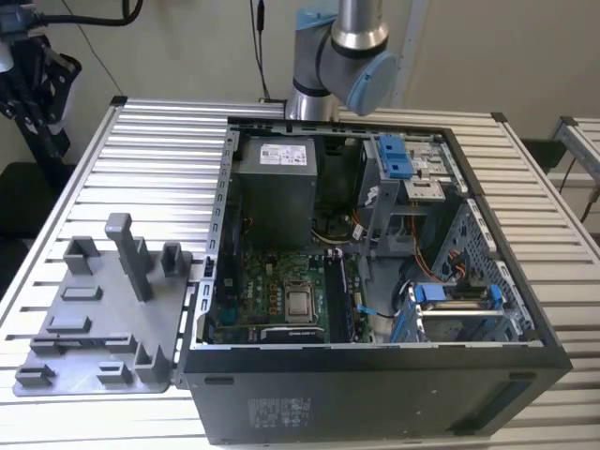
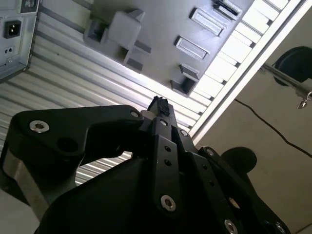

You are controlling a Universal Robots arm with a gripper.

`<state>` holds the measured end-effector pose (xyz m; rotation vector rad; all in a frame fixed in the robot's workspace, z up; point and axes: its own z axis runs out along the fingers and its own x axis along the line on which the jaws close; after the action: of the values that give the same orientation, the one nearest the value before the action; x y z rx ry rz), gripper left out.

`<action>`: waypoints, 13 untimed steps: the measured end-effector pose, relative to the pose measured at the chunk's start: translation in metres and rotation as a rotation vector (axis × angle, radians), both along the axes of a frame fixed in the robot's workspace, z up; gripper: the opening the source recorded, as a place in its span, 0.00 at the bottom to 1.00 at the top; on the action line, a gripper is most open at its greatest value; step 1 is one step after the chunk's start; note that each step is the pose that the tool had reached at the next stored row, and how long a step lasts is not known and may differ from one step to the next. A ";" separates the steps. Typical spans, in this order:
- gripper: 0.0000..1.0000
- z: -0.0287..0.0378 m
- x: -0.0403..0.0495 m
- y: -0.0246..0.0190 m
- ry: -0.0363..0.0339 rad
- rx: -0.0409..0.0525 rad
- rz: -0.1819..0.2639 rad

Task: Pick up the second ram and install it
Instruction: 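Reach for the second ram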

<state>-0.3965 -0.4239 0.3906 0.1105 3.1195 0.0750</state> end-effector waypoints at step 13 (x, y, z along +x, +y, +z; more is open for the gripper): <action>0.11 -0.0010 0.0000 -0.0450 0.0001 -0.0001 0.000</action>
<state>-0.3965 -0.4689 0.3896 0.1107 3.1196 0.0749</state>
